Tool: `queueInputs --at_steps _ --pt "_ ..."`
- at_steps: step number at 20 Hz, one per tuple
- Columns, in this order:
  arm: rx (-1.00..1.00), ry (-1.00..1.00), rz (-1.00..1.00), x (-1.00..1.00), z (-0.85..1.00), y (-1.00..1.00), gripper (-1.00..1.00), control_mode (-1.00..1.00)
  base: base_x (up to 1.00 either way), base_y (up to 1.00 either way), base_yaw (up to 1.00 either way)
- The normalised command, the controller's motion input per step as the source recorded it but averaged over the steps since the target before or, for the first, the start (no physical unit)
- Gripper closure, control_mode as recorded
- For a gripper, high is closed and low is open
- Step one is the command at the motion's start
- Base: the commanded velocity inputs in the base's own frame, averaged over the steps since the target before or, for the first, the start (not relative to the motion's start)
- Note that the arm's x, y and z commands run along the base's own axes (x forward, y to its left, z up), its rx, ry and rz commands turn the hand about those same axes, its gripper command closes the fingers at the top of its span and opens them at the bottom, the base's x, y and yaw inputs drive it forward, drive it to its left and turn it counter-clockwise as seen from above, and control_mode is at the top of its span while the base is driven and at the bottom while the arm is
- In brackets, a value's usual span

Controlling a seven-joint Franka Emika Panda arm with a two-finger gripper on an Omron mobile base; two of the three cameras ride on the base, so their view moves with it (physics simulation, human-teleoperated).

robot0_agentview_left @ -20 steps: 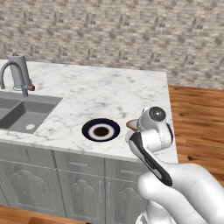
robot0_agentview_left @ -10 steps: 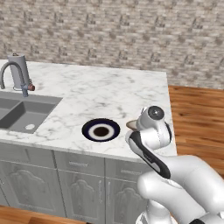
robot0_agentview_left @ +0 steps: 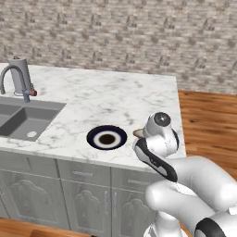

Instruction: Move the bowls from the cabinet to the plates on the dining table.

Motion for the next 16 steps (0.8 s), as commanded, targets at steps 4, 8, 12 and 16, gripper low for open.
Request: queueInputs --at_steps 4,8,12,16 --pt "-0.01 0.0 0.0 0.08 -0.26 -0.01 1.0 -1.0 0.0 0.0 0.0" --pt "-0.01 0.0 0.0 0.08 -0.28 -0.03 1.0 -1.0 0.0 0.0 0.0" --pt "-0.01 -0.01 0.0 0.08 -0.28 -0.05 1.0 -1.0 0.0 0.0 0.0" --pt "-0.01 -0.02 0.0 0.08 -0.28 -0.07 1.0 -1.0 0.0 0.0 0.0"
